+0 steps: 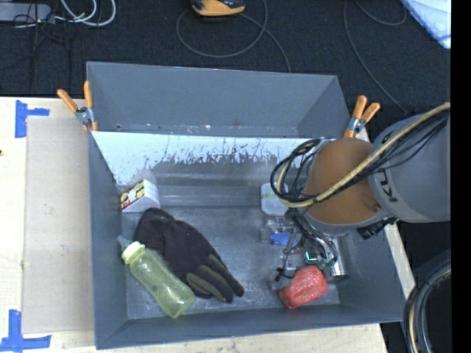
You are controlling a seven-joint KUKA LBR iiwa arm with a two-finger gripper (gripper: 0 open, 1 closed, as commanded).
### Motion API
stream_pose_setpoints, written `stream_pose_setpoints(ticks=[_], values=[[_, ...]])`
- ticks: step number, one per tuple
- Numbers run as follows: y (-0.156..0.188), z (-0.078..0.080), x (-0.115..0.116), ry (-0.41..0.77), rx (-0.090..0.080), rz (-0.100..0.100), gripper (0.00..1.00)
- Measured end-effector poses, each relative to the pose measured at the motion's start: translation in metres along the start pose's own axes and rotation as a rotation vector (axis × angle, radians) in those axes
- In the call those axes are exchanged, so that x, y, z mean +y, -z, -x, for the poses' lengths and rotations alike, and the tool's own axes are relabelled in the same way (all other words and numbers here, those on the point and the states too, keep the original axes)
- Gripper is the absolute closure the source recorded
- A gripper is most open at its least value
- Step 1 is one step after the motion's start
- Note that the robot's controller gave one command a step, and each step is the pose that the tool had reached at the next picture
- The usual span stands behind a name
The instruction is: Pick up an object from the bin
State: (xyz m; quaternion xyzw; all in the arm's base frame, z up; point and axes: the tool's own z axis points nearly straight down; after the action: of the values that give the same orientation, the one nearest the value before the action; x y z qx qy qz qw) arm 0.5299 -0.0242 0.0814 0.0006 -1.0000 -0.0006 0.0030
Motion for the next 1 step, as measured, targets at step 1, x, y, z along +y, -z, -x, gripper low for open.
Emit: stream_pose_setpoints(ticks=[1], values=[[0.0000, 0.0000, 0.0000, 0.000, 0.000, 0.000, 0.00]])
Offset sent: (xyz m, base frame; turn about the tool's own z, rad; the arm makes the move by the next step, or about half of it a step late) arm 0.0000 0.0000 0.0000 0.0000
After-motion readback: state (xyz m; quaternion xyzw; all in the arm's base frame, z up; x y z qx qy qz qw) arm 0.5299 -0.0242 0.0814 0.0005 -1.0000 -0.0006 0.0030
